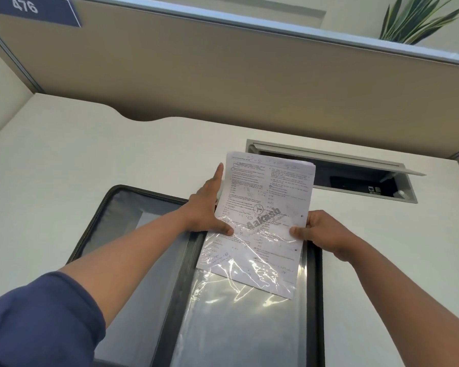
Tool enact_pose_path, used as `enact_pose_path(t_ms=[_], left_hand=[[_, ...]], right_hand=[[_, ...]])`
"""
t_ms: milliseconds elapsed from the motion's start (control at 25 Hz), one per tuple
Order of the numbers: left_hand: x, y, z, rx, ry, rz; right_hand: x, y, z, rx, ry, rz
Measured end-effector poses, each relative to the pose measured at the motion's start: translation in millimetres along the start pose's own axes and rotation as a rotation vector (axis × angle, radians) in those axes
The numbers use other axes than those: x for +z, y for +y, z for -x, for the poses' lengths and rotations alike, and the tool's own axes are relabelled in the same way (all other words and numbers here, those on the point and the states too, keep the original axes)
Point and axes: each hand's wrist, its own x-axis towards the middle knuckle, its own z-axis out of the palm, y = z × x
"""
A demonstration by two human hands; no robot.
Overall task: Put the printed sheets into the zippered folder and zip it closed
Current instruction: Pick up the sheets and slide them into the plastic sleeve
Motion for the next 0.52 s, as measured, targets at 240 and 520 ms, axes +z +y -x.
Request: enact_pose_path(t_ms=[240,520], left_hand=[[-0.1,-3.0,-2.7,-0.003,-0.038,-0.062],[1.4,-6.0,-4.2,-0.019,-0.028,-0.049]], right_hand=[[-1.0,-22.3,-13.7,-0.061,0.169,-0.207],[-8.0,-21.0,-20.8,-0.039,0.272,-0.172]])
